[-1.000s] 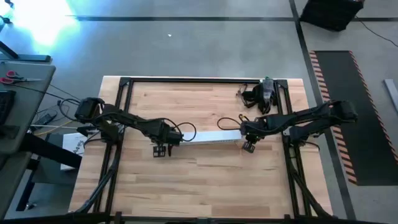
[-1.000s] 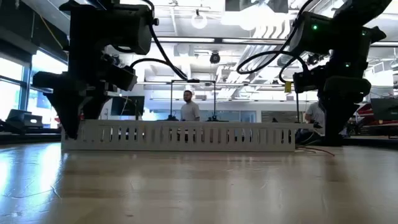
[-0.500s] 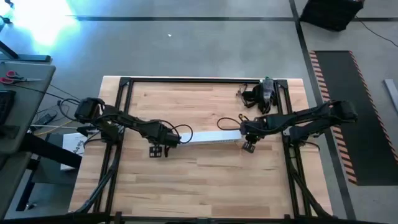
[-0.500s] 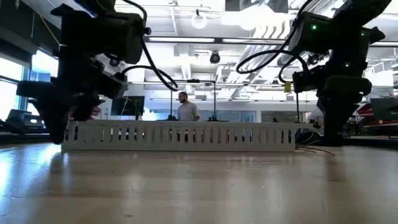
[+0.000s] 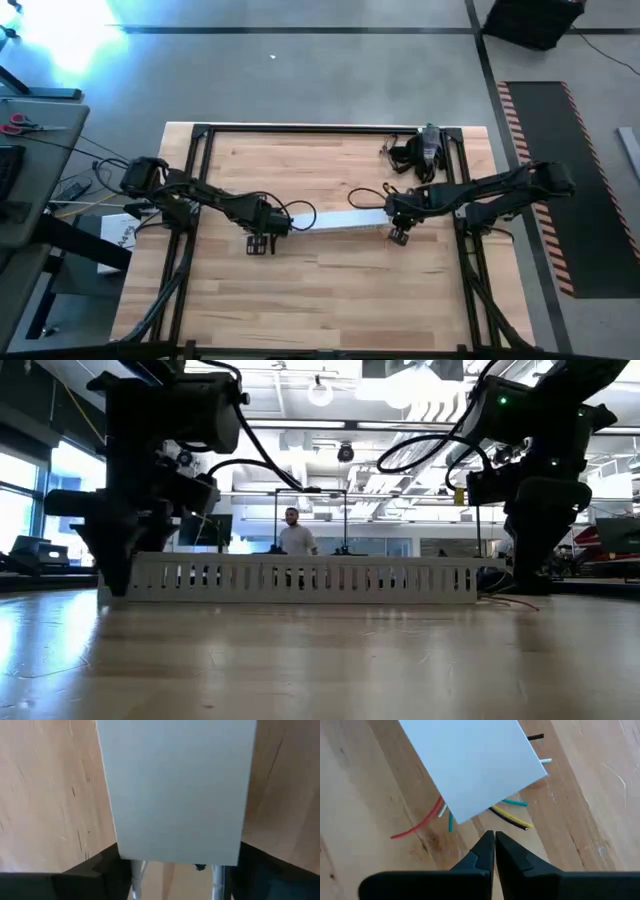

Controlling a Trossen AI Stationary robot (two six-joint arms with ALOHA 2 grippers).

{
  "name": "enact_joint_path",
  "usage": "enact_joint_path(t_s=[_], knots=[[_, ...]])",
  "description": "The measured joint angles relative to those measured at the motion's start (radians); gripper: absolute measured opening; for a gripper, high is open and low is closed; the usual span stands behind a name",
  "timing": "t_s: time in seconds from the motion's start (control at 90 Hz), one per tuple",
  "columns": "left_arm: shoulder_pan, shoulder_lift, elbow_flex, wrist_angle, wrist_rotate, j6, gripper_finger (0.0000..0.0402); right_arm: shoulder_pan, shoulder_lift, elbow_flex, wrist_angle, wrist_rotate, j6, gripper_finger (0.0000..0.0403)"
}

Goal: Ziptie cables
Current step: Close the white cable duct

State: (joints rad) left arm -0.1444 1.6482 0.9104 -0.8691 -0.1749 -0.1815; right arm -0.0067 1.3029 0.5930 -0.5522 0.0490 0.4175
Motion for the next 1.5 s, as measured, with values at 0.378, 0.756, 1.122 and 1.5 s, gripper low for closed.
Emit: enact_joint_path(t_s=[0.378,0.756,1.122,1.5], knots=[[0.0,0.0,-0.004,-0.032,0.006,-0.004,0.0224,0.0,0.044,-0.005,0.194,-0.035,-0.062,0.0],[0.002,0.001,0.027,-0.184,-0.029,-0.096,0.0275,0.0,0.071,0.002,0.151,-0.03,-0.058,0.0],[-0.002,0.0,0.022,-0.27,0.029,-0.112,0.0289,0.001,0.071,0.002,0.139,-0.032,-0.06,0.0],[-0.025,0.0,-0.062,-0.173,0.026,-0.096,0.0273,-0.005,0.071,0.001,0.129,-0.03,-0.086,0.0]])
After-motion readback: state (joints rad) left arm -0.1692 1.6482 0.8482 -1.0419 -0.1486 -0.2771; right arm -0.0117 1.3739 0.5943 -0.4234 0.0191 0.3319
